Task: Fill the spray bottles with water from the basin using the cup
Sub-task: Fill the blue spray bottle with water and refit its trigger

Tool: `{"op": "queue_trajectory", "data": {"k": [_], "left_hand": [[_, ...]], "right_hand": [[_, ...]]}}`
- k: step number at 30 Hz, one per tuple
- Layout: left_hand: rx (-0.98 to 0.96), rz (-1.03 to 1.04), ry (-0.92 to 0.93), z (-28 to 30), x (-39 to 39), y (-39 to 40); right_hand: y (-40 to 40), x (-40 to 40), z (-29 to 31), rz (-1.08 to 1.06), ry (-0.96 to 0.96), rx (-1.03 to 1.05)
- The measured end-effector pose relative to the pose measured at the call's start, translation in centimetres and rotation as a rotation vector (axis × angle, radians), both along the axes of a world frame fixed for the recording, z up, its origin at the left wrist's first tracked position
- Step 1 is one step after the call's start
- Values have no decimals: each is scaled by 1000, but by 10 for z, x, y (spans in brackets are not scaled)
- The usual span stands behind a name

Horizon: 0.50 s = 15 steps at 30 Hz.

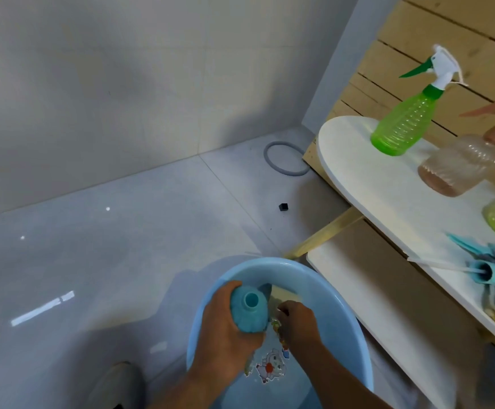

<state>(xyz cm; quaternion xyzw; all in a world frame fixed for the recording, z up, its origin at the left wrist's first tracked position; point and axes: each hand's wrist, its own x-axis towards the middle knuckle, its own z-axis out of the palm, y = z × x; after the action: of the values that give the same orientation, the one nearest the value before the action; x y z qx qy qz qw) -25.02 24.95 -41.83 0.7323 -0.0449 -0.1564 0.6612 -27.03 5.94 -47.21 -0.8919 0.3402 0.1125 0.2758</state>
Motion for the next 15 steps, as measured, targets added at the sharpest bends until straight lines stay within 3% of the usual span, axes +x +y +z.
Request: {"op": "queue_trajectory", "data": {"k": [4,7,12,15], "left_hand": [[34,11,-20,-5,5,-1],[58,5,-58,-4,8,-3],[69,-31,-87,12,12,-5],[71,-37,-139,21,14,-7]], "right_hand": [[13,3,3,99,12,73],[29,0,16,90,-72,245],[43,-4,31,-32,-171,460],[33,-15,44,-232,-270,628]]}}
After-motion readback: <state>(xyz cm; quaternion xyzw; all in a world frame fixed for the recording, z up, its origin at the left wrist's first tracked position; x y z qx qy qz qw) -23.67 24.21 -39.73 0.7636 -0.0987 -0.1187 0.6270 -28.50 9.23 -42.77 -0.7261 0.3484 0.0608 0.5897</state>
